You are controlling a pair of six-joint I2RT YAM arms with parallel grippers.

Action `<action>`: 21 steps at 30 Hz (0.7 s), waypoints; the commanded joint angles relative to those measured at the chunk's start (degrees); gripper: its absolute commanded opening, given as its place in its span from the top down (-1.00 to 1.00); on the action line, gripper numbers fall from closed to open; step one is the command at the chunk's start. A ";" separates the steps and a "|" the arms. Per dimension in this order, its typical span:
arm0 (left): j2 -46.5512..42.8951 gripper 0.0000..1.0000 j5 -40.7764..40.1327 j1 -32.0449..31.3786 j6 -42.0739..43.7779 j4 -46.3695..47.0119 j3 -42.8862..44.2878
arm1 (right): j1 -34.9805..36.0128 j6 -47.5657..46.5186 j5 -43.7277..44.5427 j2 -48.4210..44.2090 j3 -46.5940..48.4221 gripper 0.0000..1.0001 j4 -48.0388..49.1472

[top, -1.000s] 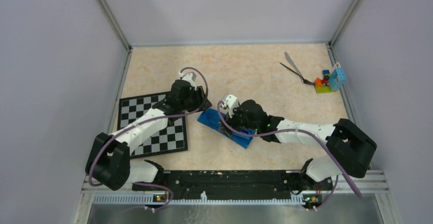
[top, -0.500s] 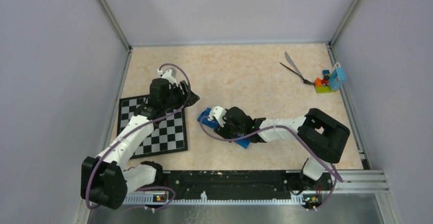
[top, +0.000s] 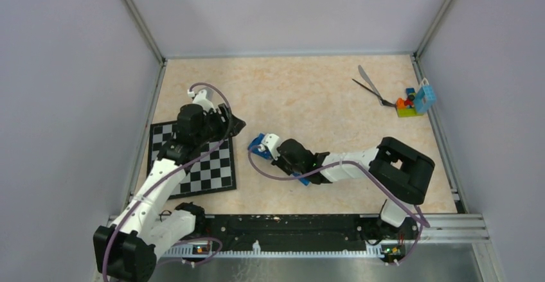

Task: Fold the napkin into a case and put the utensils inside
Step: Turn over the smaller rectangle-folded napkin at the center of the board.

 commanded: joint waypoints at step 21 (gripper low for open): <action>-3.88 -0.28 5.08 0.35 -1.28 -0.86 -1.66 | -20.17 79.30 -40.25 15.57 -17.81 1.00 73.30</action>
